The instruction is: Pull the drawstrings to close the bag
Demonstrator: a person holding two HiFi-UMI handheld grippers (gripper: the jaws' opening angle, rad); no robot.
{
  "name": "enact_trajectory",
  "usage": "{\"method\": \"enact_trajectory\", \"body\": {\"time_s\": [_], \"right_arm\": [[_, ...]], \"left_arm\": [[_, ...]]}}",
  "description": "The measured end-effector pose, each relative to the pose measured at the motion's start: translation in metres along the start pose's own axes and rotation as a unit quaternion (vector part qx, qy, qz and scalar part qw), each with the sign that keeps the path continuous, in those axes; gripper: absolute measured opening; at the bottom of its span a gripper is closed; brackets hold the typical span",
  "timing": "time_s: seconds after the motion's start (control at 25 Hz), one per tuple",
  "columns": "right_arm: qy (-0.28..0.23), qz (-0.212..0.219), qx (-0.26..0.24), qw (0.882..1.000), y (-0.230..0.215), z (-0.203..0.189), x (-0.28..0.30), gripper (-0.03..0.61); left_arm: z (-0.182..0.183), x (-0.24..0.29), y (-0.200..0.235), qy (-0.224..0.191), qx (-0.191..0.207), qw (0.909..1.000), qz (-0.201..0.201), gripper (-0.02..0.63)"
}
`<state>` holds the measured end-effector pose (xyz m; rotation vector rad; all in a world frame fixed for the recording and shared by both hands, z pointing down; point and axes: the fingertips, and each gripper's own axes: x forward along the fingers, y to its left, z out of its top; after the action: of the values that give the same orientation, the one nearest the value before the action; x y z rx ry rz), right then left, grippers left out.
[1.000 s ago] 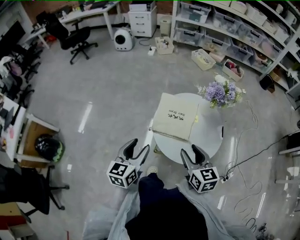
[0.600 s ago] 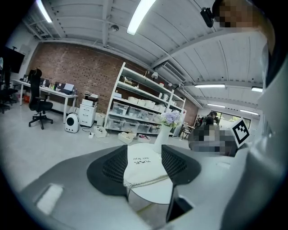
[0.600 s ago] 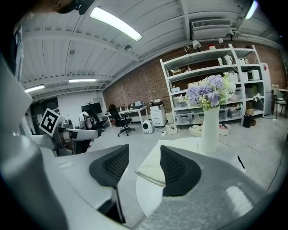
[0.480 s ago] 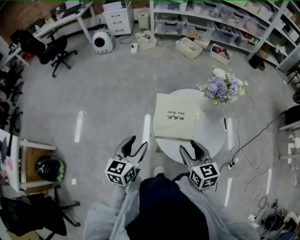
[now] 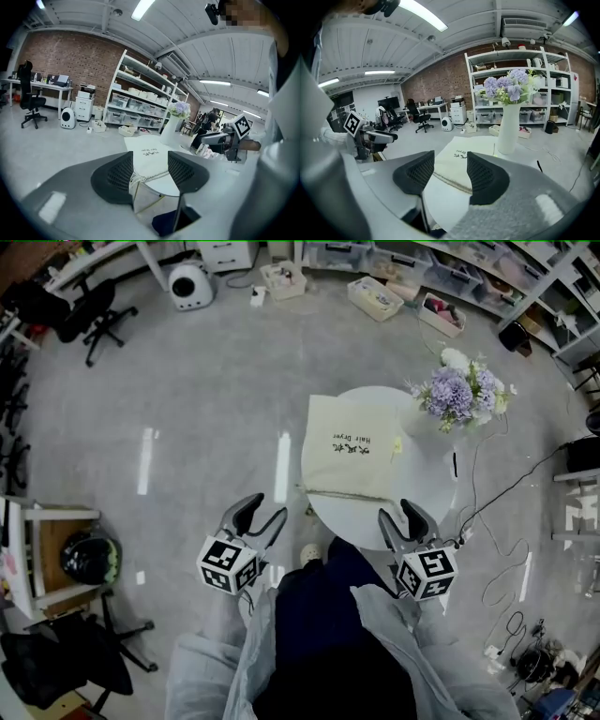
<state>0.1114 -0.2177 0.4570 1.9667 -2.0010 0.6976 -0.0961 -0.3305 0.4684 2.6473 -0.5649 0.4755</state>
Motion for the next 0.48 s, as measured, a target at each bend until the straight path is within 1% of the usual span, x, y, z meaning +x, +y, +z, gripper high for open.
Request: {"method": "enact_trajectory", "body": {"time_s": [0.12, 0.28, 0.36, 0.44, 0.48], "right_arm": [[0.02, 0.0, 0.002, 1.0, -0.016, -0.009, 0.003, 0.213], [0.053, 0.01, -0.012, 0.998, -0.032, -0.025, 0.011, 0.213], [0.071, 0.02, -0.025, 0.997, -0.038, -0.034, 0.016, 0.213], [0.094, 0.032, -0.039, 0.994, -0.042, -0.044, 0.021, 0.213], [0.104, 0.037, -0.046, 0.993, -0.044, -0.049, 0.024, 0.213]], "left_arm": [[-0.015, 0.009, 0.006, 0.03, 0.004, 0.9995, -0.008, 0.23], [-0.037, 0.026, 0.014, 0.08, 0.035, 0.9961, -0.016, 0.23], [-0.05, 0.035, 0.018, 0.11, 0.059, 0.9921, -0.017, 0.24], [-0.066, 0.042, 0.023, 0.145, 0.085, 0.9856, -0.018, 0.256], [-0.073, 0.046, 0.024, 0.161, 0.096, 0.982, -0.021, 0.255]]}}
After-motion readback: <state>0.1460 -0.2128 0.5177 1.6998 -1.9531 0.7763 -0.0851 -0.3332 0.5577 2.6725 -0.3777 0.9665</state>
